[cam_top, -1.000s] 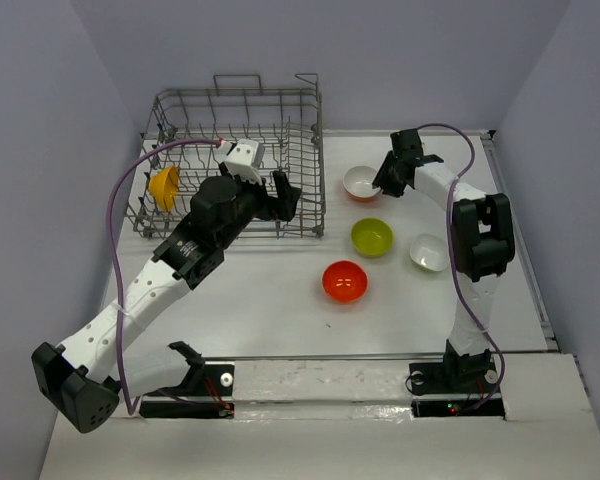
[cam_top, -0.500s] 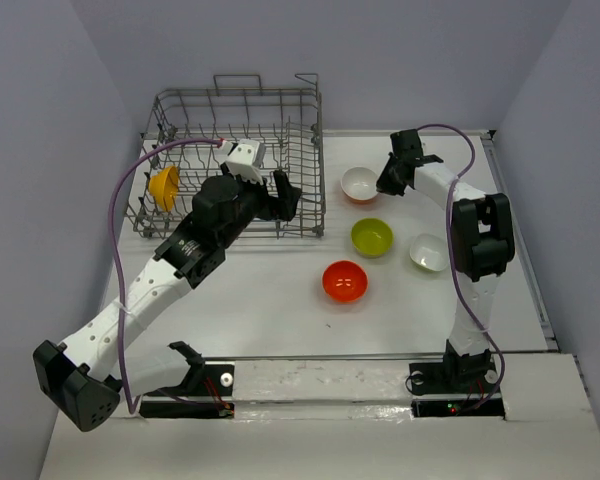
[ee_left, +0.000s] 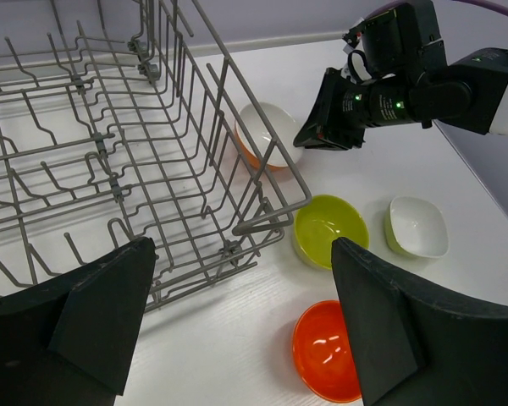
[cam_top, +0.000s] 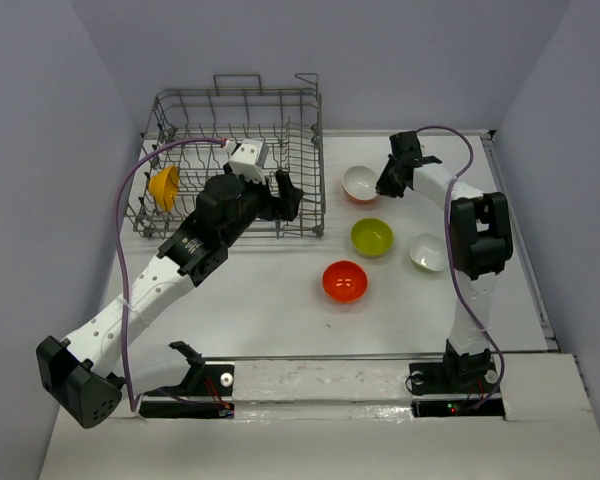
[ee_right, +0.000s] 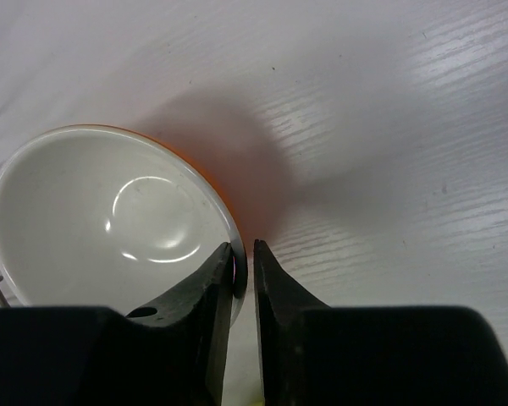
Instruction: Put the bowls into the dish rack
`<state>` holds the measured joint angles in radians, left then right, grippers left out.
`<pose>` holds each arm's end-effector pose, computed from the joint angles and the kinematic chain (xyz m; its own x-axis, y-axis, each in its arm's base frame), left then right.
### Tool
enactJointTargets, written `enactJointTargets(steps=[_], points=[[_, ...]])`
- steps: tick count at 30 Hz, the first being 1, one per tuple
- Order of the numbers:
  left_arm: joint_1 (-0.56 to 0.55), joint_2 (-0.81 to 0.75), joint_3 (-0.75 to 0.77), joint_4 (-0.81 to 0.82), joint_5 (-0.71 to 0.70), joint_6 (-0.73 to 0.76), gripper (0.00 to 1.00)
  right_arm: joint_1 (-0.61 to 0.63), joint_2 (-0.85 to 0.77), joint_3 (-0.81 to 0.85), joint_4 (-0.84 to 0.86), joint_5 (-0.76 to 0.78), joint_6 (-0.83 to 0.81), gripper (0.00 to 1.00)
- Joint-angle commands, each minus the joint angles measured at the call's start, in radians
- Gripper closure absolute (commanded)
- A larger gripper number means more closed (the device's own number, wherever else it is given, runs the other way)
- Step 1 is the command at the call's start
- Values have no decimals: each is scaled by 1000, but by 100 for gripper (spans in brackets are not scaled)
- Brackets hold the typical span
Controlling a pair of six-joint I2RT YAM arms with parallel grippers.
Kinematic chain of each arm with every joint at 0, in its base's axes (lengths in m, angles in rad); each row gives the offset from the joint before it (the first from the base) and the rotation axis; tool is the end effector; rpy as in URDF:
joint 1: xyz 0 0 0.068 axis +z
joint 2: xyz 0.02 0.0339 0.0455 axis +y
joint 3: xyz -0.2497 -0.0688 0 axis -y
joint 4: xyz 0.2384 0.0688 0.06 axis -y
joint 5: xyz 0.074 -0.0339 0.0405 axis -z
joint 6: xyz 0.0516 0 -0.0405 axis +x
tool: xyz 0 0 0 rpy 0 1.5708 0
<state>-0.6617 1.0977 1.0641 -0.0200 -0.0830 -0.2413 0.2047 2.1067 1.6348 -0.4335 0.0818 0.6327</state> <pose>0.2170 -0.1636 0.3810 -0.1718 -0.1681 -0.9707 0.5211 0.8207 -0.2343 0.4557 0.0903 0.1746 -0.7117 0.4541 -0.5359 0.3319 0.8898 0.3132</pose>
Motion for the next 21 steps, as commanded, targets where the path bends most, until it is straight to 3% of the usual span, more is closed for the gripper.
enactJointTargets(steps=[1,8,9,14,21], points=[[-3,-9,30,40,5,-1,7,2,22,19,27,-11,-7,78],[-3,-4,30,40,6,-3,7,2,10,22,27,-10,-8,70],[-3,-4,30,40,8,-3,7,2,9,22,27,-8,-10,72],[-4,1,30,38,8,-4,7,2,4,26,29,-13,-16,99],[-3,14,48,32,15,-12,7,2,-125,-6,30,41,-28,99]])
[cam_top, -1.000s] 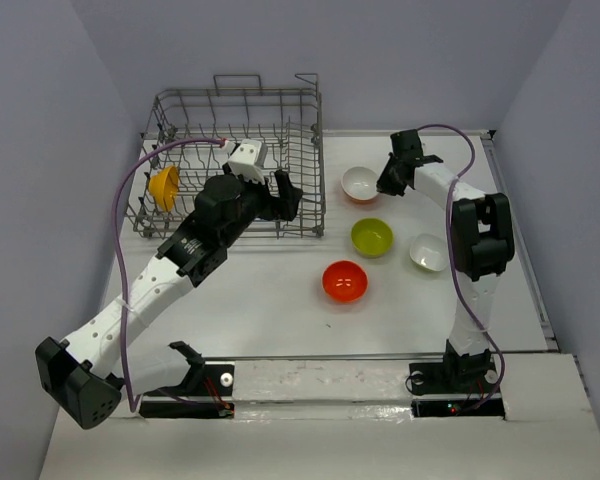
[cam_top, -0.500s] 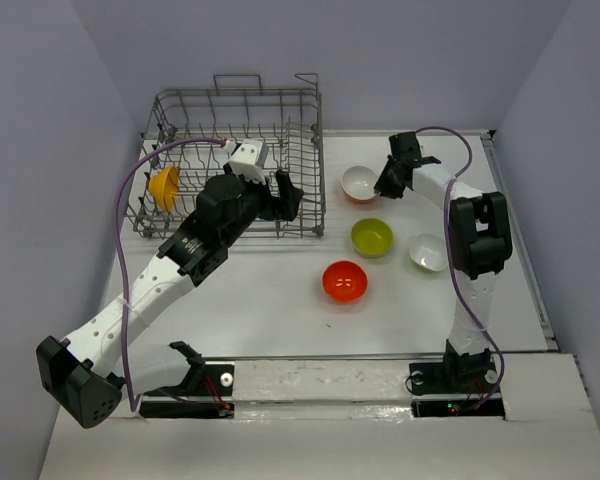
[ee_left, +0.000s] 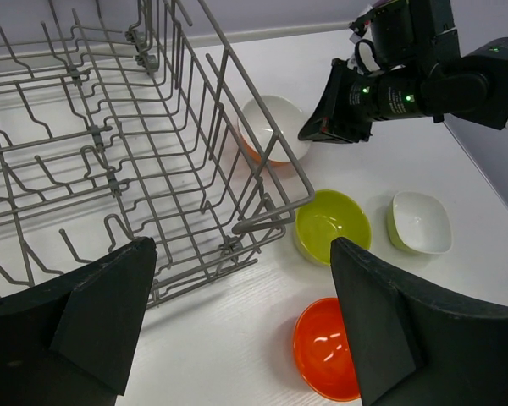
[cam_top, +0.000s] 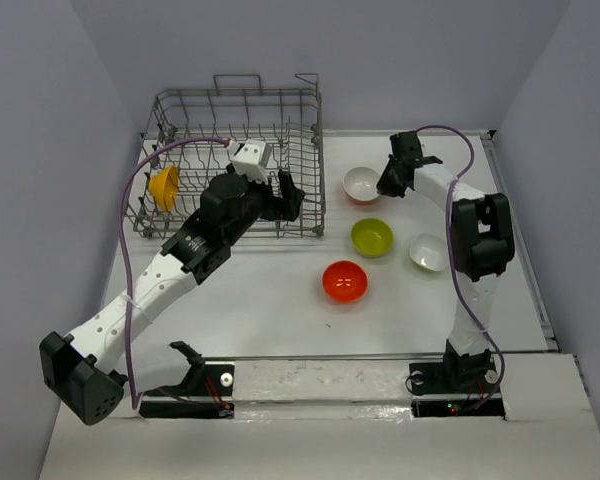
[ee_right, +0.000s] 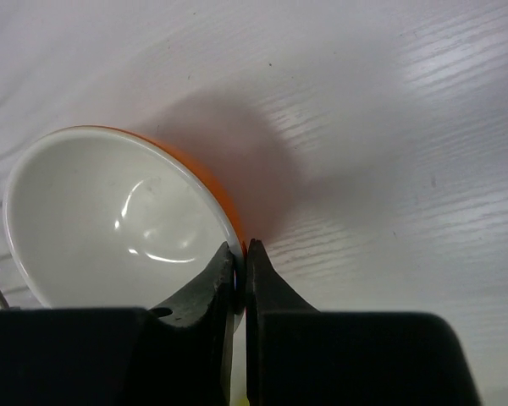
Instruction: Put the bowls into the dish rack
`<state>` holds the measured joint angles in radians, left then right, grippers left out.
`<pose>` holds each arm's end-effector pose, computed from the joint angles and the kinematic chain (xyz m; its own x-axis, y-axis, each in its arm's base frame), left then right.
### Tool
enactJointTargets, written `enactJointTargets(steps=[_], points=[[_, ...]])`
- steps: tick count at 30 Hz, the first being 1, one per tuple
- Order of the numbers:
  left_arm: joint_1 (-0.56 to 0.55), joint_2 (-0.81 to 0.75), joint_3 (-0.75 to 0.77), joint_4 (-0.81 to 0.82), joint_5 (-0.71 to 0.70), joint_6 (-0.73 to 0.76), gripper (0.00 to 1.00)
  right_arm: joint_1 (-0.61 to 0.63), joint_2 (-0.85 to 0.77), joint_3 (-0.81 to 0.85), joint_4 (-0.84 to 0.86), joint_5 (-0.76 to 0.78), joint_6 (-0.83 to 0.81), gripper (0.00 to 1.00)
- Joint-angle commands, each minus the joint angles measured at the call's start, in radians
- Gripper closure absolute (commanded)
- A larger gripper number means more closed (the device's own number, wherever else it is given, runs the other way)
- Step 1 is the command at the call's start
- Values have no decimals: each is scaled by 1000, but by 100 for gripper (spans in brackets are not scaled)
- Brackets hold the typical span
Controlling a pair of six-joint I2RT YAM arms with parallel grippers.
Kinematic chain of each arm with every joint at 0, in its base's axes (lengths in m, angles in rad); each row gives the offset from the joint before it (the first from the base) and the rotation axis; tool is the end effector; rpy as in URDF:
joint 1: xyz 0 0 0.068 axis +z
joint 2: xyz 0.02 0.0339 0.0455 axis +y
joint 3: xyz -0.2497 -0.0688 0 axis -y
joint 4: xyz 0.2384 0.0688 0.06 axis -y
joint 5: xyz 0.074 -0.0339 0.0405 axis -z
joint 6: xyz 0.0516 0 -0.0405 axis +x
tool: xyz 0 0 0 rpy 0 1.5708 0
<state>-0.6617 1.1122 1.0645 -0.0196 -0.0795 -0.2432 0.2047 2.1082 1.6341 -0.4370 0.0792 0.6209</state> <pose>0.2200 -0.1661 0.3775 -0.1839 -0.1610 -0.9697 0.5210 0.8205 -0.2351 0.4553 0.0904 0.1734 -0.7195 0.4429 -0.5349 0.3239 0.8953 0.3057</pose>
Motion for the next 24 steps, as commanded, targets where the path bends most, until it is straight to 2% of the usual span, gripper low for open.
enactJointTargets(steps=[1,6,12,19,24], points=[[-4,3,63,29,12,-16,7,2,-158,-10,37,57,-21,99],[-4,26,165,-37,-11,-30,7,12,-410,-32,53,50,-49,99],[-3,83,310,-131,-23,-41,7,128,-646,-146,96,39,-58,99],[-3,172,390,-189,-65,-34,8,309,-772,-212,119,94,-53,99],[-4,196,403,-187,-100,-34,11,386,-774,-200,115,139,-66,99]])
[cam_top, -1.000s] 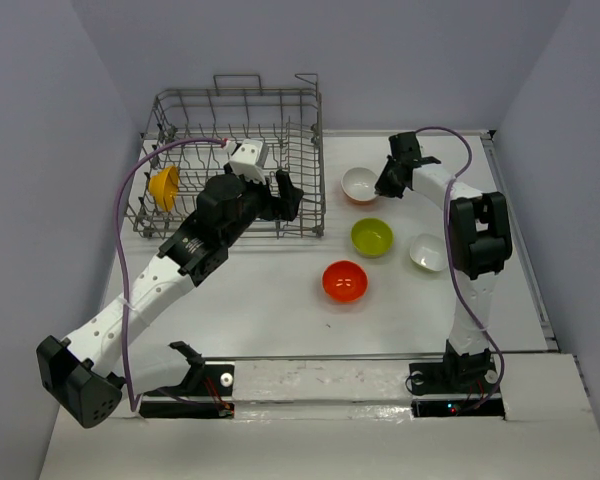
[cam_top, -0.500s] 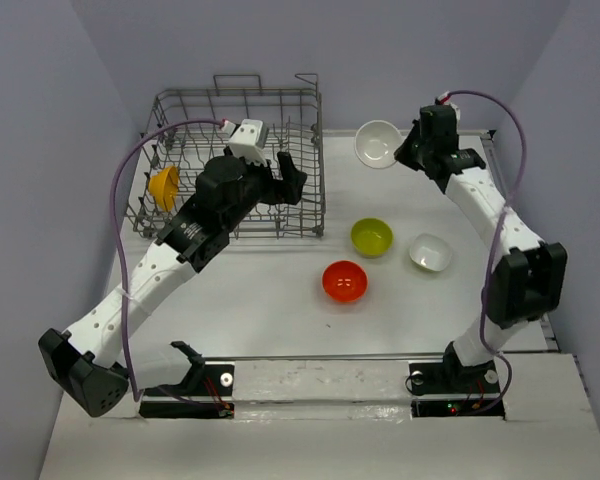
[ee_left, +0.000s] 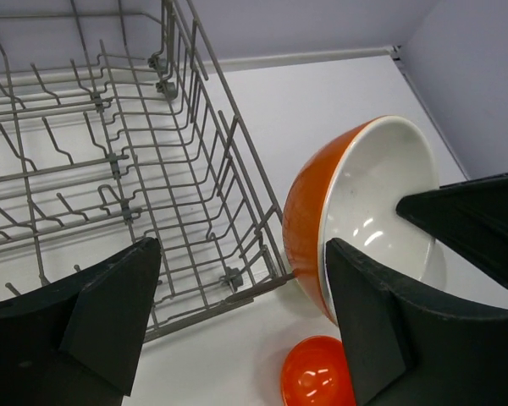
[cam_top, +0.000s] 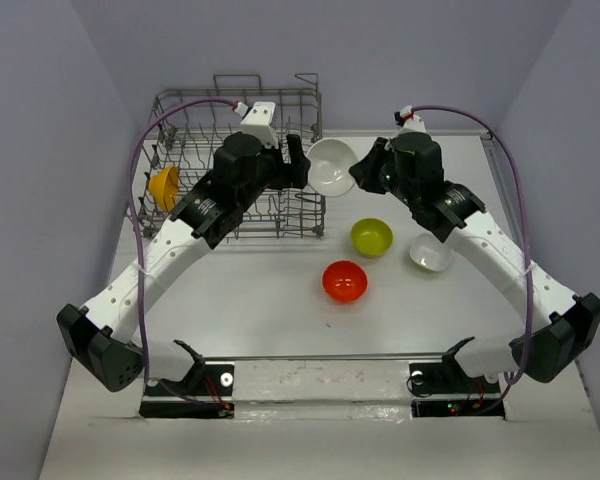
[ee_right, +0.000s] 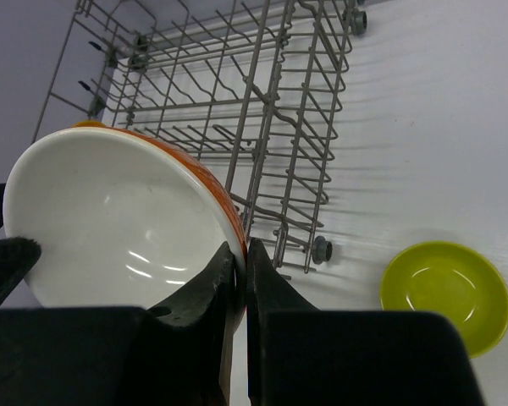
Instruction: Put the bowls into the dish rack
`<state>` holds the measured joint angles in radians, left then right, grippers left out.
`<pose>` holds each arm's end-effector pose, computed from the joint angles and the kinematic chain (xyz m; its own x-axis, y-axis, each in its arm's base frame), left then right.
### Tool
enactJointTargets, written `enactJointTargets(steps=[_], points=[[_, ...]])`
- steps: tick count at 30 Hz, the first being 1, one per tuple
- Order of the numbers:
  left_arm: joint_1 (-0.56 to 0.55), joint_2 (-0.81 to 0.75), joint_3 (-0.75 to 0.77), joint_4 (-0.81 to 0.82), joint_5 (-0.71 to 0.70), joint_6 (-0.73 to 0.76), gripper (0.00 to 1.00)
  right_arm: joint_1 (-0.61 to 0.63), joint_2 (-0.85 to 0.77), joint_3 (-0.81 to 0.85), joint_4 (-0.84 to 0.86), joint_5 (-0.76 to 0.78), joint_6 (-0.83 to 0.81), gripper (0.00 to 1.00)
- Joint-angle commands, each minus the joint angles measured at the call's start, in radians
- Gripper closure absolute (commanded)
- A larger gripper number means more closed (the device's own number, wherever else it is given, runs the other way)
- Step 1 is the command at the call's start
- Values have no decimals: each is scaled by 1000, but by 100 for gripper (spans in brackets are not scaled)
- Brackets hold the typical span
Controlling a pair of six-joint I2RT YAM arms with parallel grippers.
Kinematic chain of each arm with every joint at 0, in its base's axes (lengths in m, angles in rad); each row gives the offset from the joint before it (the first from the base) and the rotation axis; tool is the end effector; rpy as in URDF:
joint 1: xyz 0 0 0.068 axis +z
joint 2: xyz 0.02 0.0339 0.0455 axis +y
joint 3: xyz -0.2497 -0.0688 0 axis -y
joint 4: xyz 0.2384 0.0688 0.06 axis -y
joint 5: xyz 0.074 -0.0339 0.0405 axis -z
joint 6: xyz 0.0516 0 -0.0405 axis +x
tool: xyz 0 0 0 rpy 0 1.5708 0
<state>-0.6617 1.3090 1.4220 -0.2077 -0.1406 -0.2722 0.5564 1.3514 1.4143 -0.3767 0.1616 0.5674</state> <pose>0.2490 -0.1848 0.4294 -0.2058 -0.1771 -0.9624 0.4599 0.8506 -0.2549 0.2750 0.1612 0.3935 -0.4313 0.3564 -0.8288 -0.1891 0.8625 0.4693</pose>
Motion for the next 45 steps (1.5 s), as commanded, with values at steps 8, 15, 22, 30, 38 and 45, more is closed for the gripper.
enactJointTargets(steps=[8,15,22,30,38,45], points=[[-4,29,55,-15,-73,-4,25,76,11,57,39,96,-35,99],[-3,44,49,-19,-82,-2,60,106,48,107,15,115,-58,99],[-4,59,52,-35,-93,1,71,139,101,193,-14,162,-100,99],[-4,67,54,-48,-126,13,81,178,144,259,-34,193,-136,99],[-4,72,58,-59,-169,28,100,188,158,252,-41,230,-150,95],[-4,75,81,-21,-229,11,100,188,161,267,-31,234,-156,43]])
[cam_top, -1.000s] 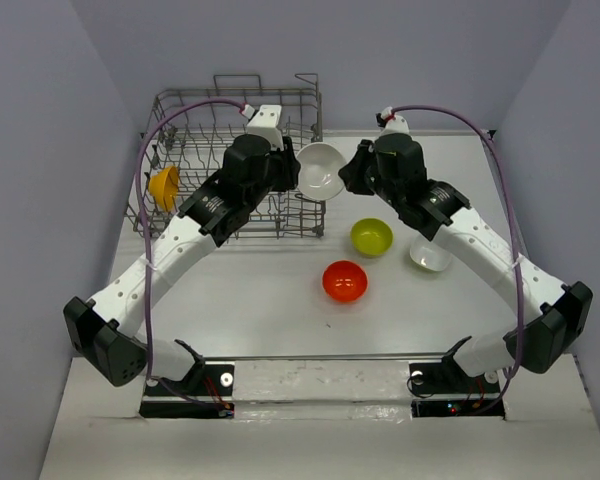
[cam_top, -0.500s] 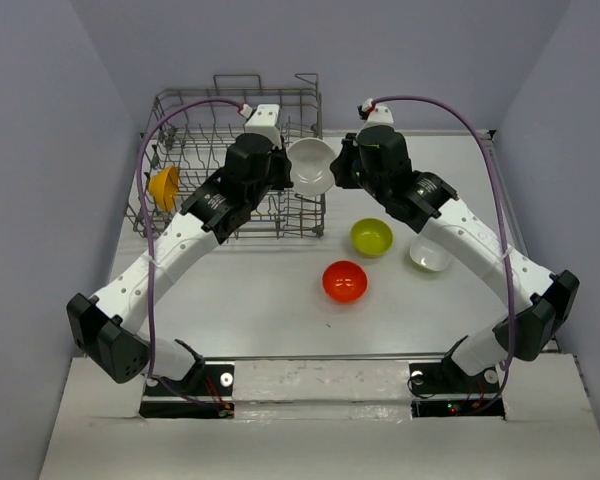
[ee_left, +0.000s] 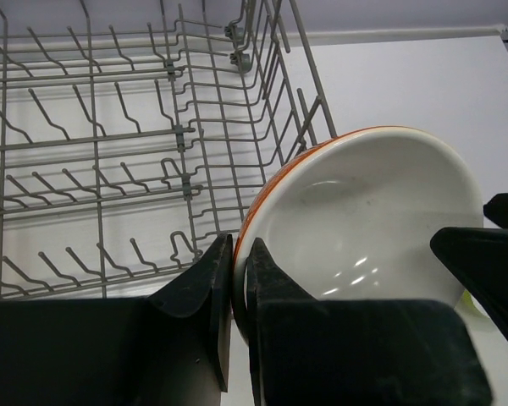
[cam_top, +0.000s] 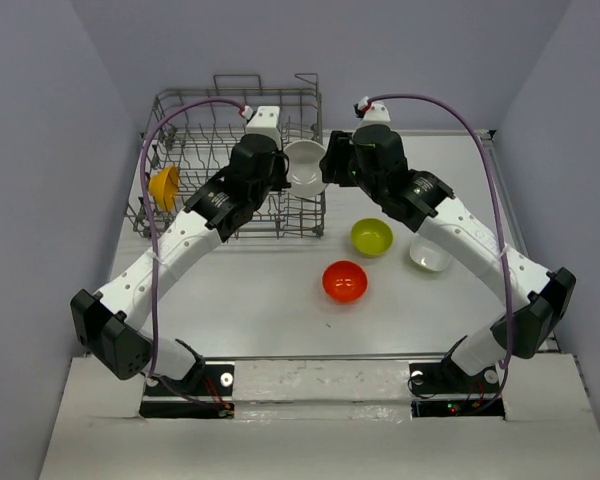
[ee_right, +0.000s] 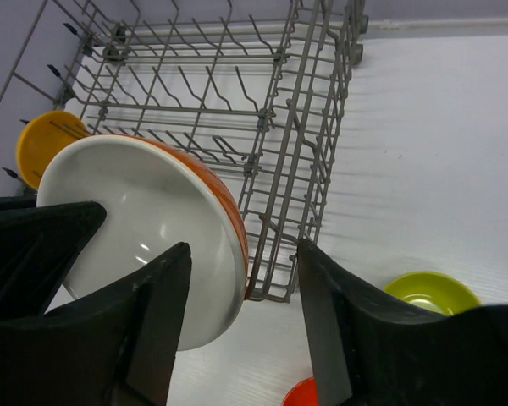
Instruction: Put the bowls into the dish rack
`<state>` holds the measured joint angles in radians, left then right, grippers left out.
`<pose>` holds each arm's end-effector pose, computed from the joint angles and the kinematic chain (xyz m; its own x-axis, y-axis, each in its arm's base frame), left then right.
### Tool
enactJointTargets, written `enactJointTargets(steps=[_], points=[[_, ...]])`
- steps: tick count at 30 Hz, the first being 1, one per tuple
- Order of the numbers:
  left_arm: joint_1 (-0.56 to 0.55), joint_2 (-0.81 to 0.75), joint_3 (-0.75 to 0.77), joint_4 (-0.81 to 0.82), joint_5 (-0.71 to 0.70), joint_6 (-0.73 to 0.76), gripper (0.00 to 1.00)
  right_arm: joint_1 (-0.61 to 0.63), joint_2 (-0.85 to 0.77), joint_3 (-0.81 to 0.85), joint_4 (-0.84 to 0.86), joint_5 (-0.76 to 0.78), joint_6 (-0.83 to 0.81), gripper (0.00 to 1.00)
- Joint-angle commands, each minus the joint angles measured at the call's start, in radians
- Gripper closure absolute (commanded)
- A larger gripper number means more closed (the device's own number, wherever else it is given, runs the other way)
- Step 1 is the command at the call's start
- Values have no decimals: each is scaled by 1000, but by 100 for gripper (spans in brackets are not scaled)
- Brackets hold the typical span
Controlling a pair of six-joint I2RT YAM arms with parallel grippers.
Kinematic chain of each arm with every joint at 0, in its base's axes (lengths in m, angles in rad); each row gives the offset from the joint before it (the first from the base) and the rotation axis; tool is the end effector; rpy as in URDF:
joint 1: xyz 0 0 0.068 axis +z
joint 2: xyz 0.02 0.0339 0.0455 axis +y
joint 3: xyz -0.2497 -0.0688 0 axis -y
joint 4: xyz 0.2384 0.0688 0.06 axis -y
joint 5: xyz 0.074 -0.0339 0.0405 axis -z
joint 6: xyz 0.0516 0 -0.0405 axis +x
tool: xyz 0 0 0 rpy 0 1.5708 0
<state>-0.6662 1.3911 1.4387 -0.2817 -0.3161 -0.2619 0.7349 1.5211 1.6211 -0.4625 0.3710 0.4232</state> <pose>0.2696 -0.1915 0.4019 -0.2667 -0.1034 -0.9582 0.2905 0.9394 -0.1822 0.2744 0.2228 0.4031 -0.3932 0.1605 -0.9053 -0.2324 0.9353 0.2668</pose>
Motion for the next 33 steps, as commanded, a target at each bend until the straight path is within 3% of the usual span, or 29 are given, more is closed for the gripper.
enactJointTargets(steps=[1,4,9,13,16,23,27,33], points=[[0,-3,80,56,-60,0,100,9,-12,68,55,29,-12,39],[7,16,123,55,-96,3,100,9,-28,95,50,55,-24,30],[79,29,180,65,-164,12,100,9,-107,68,16,127,-35,30],[270,74,273,95,-205,48,100,9,-240,-71,9,167,-24,29],[348,181,407,127,-320,102,100,9,-335,-180,-2,177,-5,29],[445,564,791,310,-578,369,100,9,-433,-318,-48,200,-3,29],[455,709,838,631,-736,674,100,9,-449,-368,-50,190,-15,30],[478,890,931,797,-764,849,100,9,-470,-441,-35,181,-23,30]])
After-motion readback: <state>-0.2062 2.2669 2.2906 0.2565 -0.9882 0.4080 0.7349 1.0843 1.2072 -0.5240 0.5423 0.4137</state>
